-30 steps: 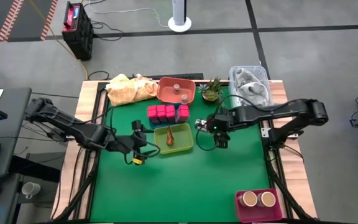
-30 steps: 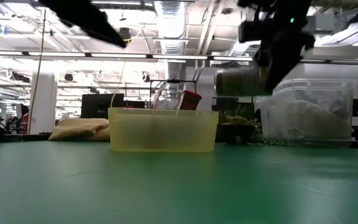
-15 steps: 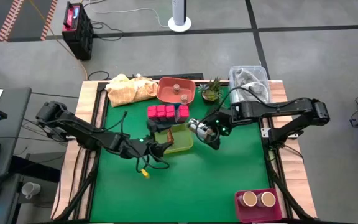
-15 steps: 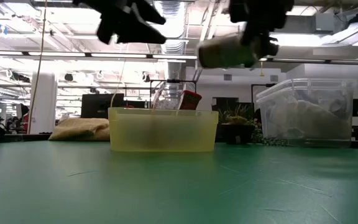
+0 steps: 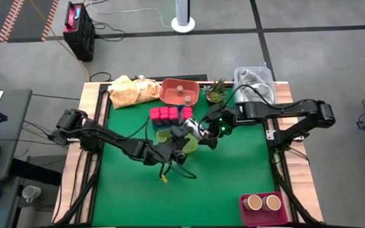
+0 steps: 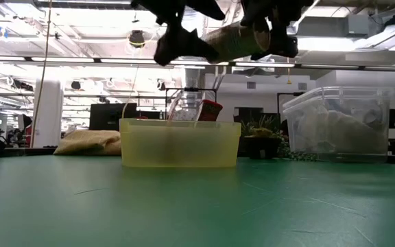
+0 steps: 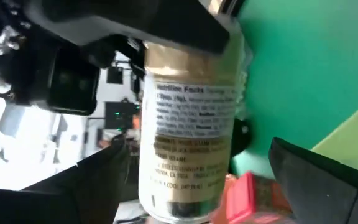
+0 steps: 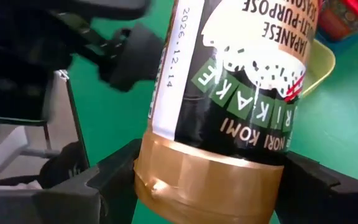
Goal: Sort spices by type
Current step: Put the gold seasoning can into the pink bin
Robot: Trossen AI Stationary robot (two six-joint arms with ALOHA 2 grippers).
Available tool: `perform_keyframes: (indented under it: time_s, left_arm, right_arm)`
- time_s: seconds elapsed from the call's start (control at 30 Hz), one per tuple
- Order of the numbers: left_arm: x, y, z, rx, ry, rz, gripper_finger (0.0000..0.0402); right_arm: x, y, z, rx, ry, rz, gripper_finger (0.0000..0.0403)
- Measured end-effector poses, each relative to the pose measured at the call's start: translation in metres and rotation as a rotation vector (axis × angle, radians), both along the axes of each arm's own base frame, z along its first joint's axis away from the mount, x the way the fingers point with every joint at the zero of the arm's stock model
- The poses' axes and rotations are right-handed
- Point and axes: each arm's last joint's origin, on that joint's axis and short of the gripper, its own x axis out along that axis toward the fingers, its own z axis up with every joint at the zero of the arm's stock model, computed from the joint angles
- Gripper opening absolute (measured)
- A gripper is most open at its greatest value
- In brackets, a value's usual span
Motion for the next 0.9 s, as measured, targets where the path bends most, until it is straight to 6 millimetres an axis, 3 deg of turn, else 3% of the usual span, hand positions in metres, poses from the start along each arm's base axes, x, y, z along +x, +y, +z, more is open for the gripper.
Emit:
perform_keyframes:
  time_s: [0.2, 0.4, 0.63, 0.9]
  left_arm:
    - [0.008, 0.008, -0.004, 0.126, 0.045, 0.045, 0.0366]
    - [0.011, 0.025, -0.003, 0.123, 0.043, 0.097, 0.0362]
    - [0.011, 0.021, -0.003, 0.087, 0.016, 0.067, 0.0265]
    - [0.01, 0.017, -0.005, 0.031, -0.015, 0.059, 0.0266]
  right_arm:
    - [0.002, 0.008, 0.002, 0.006, -0.033, 0.02, 0.0311]
    - [0.003, 0.014, 0.003, 0.006, -0.046, 0.042, 0.0311]
    - [0.003, 0.013, 0.003, 0.001, -0.047, 0.044, 0.0311]
    - [0.003, 0.008, 0.003, -0.01, -0.055, 0.05, 0.0331]
